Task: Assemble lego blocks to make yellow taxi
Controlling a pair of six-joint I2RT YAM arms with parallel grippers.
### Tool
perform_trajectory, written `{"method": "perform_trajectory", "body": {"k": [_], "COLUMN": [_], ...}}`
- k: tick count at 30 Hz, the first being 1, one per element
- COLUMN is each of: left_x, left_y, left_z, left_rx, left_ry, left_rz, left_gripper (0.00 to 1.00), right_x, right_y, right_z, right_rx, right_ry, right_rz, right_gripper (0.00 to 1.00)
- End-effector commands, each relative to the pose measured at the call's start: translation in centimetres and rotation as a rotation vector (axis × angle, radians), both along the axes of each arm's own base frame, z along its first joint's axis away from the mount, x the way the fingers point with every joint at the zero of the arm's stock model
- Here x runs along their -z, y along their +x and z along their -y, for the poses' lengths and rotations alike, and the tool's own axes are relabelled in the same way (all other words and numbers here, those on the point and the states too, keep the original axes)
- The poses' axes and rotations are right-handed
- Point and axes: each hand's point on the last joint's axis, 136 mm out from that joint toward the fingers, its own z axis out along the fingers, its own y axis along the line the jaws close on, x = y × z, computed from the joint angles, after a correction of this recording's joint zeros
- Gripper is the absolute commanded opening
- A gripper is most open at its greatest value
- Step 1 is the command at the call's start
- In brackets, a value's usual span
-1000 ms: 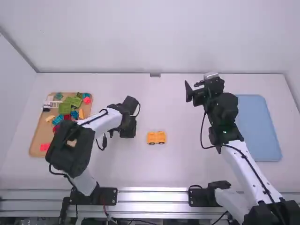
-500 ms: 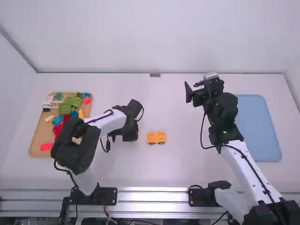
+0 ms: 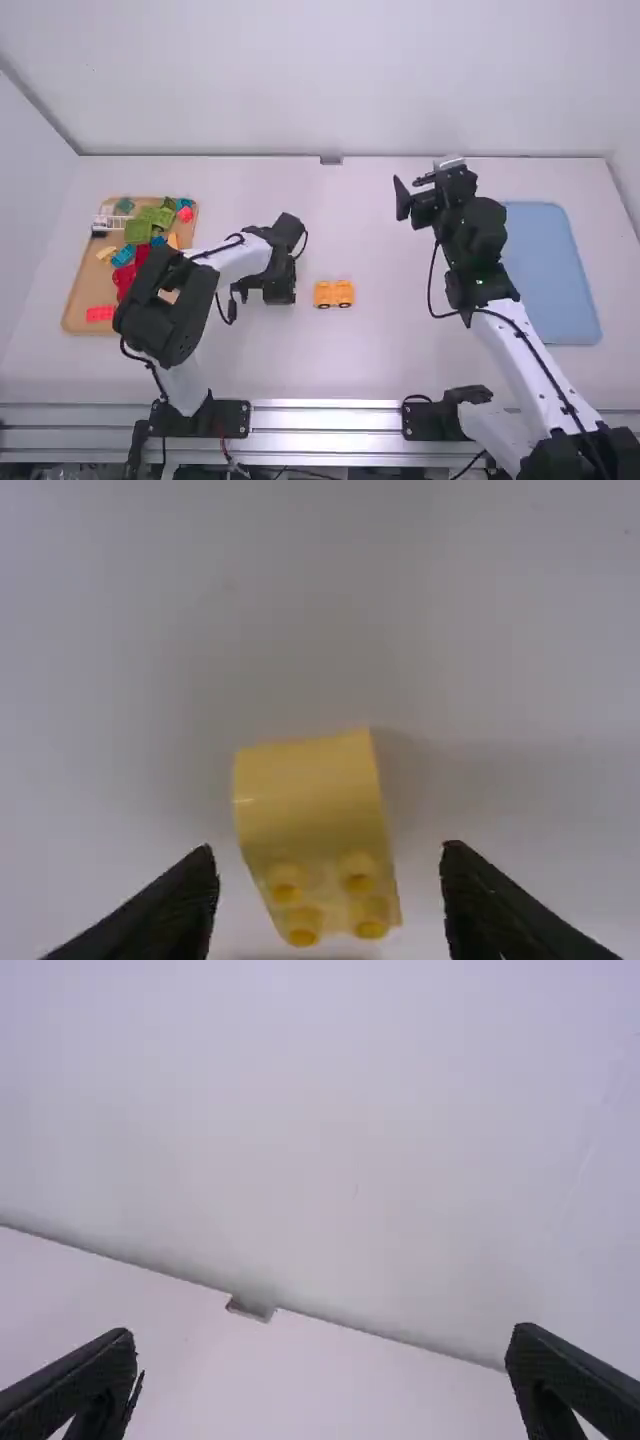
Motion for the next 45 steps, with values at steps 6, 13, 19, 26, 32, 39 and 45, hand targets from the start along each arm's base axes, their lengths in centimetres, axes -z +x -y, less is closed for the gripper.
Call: {"method": "perform_trajectory", "body": {"k": [6, 13, 19, 26, 32, 39, 45], "left_x": [-0.2, -4.7, -10.4, -15.9, -17.5, -16.8, -18.1], "left_y": [0.6, 1.8, 4.0, 9.0, 11.0, 11.0, 8.3], "left_z": [-0.2, -1.4, -2.1, -2.6, -4.2, -4.0, -0.6], "left_rx": [0.004, 0.139, 0.39, 1.3, 2.029, 2.513, 2.857], "left_ry": [0.001, 0.037, 0.108, 0.359, 0.633, 0.678, 0.435], "left_rz": [0.01, -0.002, 0.05, 0.252, 0.176, 0.108, 0.625], "left_gripper": [0.74, 0.81, 0.99, 0.97, 0.99, 0.99, 0.99], "right_x": [-1.9, -1.9, -1.9, -2.1, -2.0, -2.4, -2.0], "right_y": [0.3, 0.3, 0.3, 0.3, 0.3, 0.3, 0.3], "right_z": [0.0, 0.0, 0.0, 0.0, 0.0, 0.0, 0.0], "right_rx": [0.001, 0.002, 0.001, 0.002, 0.001, 0.001, 0.001], "right_ry": [0.007, 0.008, 0.008, 0.009, 0.008, 0.011, 0.016], "right_rz": [0.038, 0.04, 0.041, 0.046, 0.045, 0.06, 0.043], "right_gripper": [0.98, 0.98, 0.98, 0.98, 0.98, 0.98, 0.98]}}
